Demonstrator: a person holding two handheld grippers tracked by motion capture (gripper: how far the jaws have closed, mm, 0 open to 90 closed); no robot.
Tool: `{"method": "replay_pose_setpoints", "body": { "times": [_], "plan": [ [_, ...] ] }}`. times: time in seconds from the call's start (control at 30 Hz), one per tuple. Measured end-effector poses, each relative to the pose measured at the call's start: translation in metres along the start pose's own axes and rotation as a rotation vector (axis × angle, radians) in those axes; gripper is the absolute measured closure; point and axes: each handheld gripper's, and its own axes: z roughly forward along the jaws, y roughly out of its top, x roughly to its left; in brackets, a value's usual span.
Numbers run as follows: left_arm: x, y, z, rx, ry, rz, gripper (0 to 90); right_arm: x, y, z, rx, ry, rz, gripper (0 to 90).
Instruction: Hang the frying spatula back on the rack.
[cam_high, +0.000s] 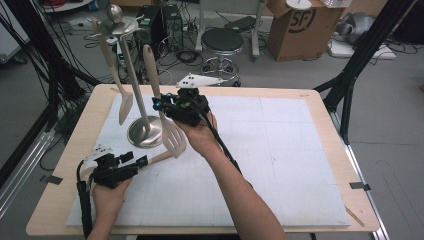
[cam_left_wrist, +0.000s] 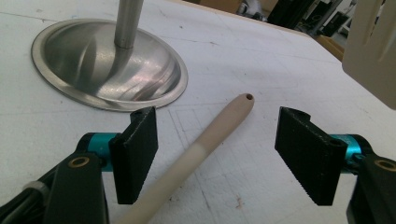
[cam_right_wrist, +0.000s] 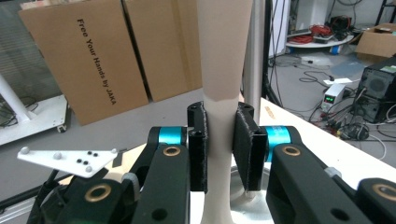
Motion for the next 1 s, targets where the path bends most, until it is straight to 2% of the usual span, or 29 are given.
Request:
{"method": "replay_pose_setpoints", "body": {
  "times": [0.3,0.5,0.67,0.83,1.0],
  "plan": [
    [0.0,0.0,0.0,0.002,-0.002,0.0,30.6,-0.011,0.014,0.001,-0.017,0.0,0.014,77.5],
    [0.0,-0.001,-0.001,0.004,0.0,0.002,30.6,-0.024,0.015,0.006,0.0,0.003,0.053,77.5],
    [0.001,-0.001,-0.001,0.002,0.0,-0.006,30.6,-0.026,0.021,0.012,0.008,-0.001,0.044,77.5],
    [0.001,-0.001,-0.001,0.005,-0.001,-0.004,30.6,-0.033,0.024,0.018,0.009,-0.004,0.057,77.6],
    [0.002,-0.002,0.0,0.009,0.001,-0.007,30.6,-0.035,0.03,0.024,0.016,0.012,0.05,77.5]
  ]
}}
